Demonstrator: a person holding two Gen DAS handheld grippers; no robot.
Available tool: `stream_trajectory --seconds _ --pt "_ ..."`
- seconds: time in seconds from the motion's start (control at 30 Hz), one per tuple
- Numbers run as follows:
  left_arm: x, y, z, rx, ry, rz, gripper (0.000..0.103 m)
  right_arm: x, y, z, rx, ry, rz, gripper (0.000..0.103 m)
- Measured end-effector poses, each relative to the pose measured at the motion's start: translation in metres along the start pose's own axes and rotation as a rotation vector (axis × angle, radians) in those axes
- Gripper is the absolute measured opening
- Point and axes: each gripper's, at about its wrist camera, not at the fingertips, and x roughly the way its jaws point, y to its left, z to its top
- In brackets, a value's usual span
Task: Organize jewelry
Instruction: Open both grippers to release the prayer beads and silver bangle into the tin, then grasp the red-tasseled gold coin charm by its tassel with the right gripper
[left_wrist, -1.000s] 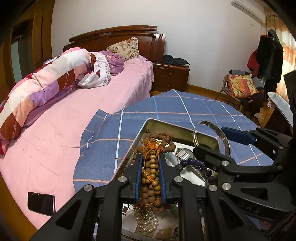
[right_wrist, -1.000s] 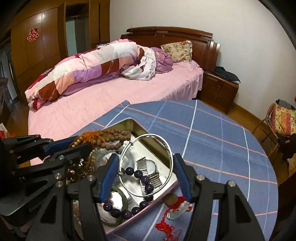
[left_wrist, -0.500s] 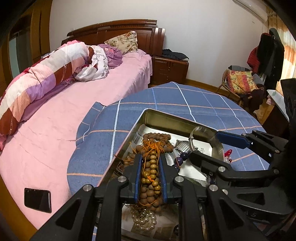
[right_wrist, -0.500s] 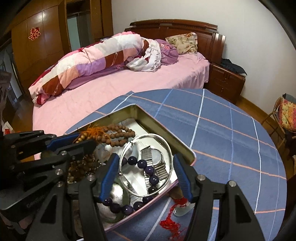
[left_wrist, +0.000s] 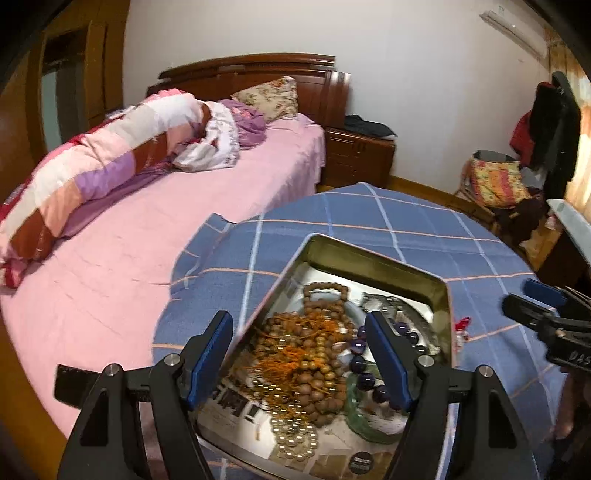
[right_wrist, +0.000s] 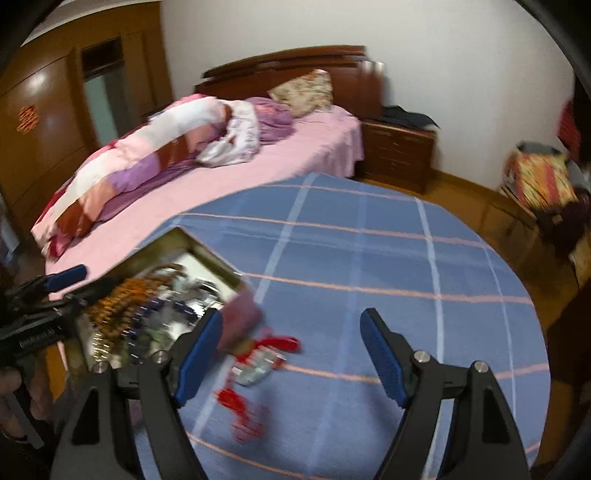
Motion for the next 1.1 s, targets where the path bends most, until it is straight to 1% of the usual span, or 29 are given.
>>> stream_trajectory --seconds 0.07,0.13,0.17,0.3,0.4,0.53,0.6,0.63,0.67,0.7,0.77,0.83,0.87,0.93,0.97,1.0,1.1 --pt "0.001 0.002 0.0 -0.003 -0.003 0.032 0.074 0.002 -0.008 -0.006 0.016 0.015 -0.017 0.08" --pt "0.002 0.005 0.0 -0.013 -0.001 0.036 0.074 0.007 -0.01 -0.012 0.019 0.036 -0.02 0.079" --pt "0.003 0.005 0.0 -0.014 0.002 0.039 0.074 0.008 -0.009 -0.014 0.016 0.044 -0.018 0.077" --pt "0.007 0.007 -0.003 -0.027 0.016 0.054 0.074 0.015 0.002 -0.021 -0.02 0.086 0.005 0.061" --pt "0.008 0.007 -0.004 -0.034 0.023 0.057 0.074 0.021 0.011 -0.025 -0.047 0.113 0.024 0.052" --pt "0.005 0.004 -0.005 -0.029 0.018 0.051 0.074 0.032 0.015 -0.023 -0.052 0.125 -0.011 0.052" --pt "0.004 0.002 -0.005 -0.023 0.019 0.047 0.074 0.04 0.017 -0.022 -0.045 0.148 0.012 0.052" --pt "0.004 0.002 -0.005 -0.021 0.019 0.046 0.074 0.044 0.019 -0.024 -0.057 0.163 0.01 0.052" --pt "0.004 0.002 -0.005 -0.021 0.019 0.046 0.074 0.047 0.021 -0.026 -0.073 0.174 -0.001 0.05" --pt "0.004 0.002 -0.005 -0.022 0.019 0.042 0.074 0.049 0.02 -0.028 -0.08 0.191 -0.024 0.046" --pt "0.002 0.002 -0.004 -0.025 0.016 0.038 0.074 0.045 0.012 -0.033 -0.073 0.191 -0.078 0.045" --pt "-0.001 0.002 -0.003 -0.028 0.009 0.035 0.074 0.037 -0.001 -0.038 -0.048 0.195 -0.089 0.045" --pt "-0.002 0.002 -0.003 -0.029 0.007 0.032 0.074 0.032 -0.01 -0.042 -0.041 0.195 -0.114 0.044" --pt "-0.005 0.0 -0.002 -0.028 0.001 0.022 0.074 0.023 -0.025 -0.048 -0.014 0.198 -0.135 0.04" --pt "-0.005 -0.002 -0.003 -0.024 0.001 0.02 0.074 0.017 -0.033 -0.051 -0.005 0.198 -0.142 0.032" --pt "-0.007 -0.005 -0.003 -0.015 0.0 0.017 0.074 0.013 -0.038 -0.054 -0.007 0.199 -0.154 0.029" --pt "-0.008 -0.013 -0.005 0.003 -0.002 0.009 0.074 -0.001 -0.05 -0.062 0.021 0.199 -0.176 0.029"
